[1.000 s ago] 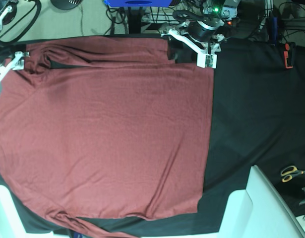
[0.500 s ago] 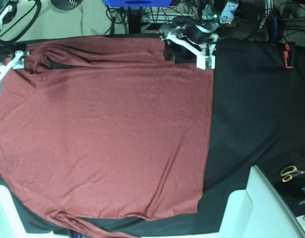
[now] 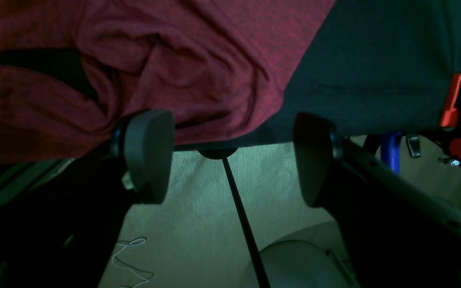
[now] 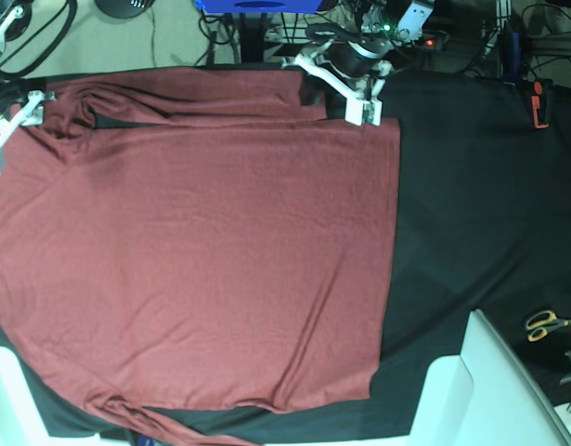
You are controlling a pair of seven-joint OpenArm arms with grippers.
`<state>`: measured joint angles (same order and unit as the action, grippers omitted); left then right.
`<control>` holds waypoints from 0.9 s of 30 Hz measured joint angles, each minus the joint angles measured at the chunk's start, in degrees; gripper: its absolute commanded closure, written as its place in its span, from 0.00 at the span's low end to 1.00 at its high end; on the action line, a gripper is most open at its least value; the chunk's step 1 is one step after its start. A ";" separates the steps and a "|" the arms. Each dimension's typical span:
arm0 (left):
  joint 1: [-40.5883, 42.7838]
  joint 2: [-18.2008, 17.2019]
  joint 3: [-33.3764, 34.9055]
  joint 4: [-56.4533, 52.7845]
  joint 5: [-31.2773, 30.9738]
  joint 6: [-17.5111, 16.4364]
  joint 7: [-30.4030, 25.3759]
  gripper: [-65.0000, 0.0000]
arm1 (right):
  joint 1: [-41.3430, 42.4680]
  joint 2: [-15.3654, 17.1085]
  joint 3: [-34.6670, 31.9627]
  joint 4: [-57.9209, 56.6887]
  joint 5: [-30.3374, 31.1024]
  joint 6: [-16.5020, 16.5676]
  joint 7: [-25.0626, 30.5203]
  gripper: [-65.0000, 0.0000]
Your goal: Fold the T-shirt properly
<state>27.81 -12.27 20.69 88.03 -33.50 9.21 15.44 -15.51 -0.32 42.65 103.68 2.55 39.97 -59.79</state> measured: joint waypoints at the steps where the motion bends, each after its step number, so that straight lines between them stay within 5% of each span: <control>1: 0.02 0.04 0.00 -0.09 -0.31 -0.02 0.59 1.00 | -0.02 0.00 0.00 0.00 0.00 0.00 -0.02 0.34; 4: 0.11 0.02 -0.02 -0.13 -0.46 -0.13 0.66 1.00 | 0.22 -0.20 1.22 0.00 0.15 0.24 -0.02 0.34; 11: 2.32 -0.92 -0.11 3.48 -0.46 1.05 2.40 1.00 | 6.12 1.09 15.47 -6.40 -0.50 -0.22 0.17 0.34; 17: 3.72 -3.02 -0.13 9.44 -0.46 0.70 2.54 1.00 | 8.83 5.55 16.00 -19.06 -0.07 -0.02 0.44 0.34; 27: 4.85 -3.30 -0.13 9.73 -0.39 0.76 2.82 1.00 | 11.10 4.98 16.00 -22.80 -0.13 -0.04 0.20 0.34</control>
<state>32.67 -15.57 20.56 97.76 -33.89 9.98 18.26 -4.40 4.67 58.65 80.88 2.42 39.92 -59.59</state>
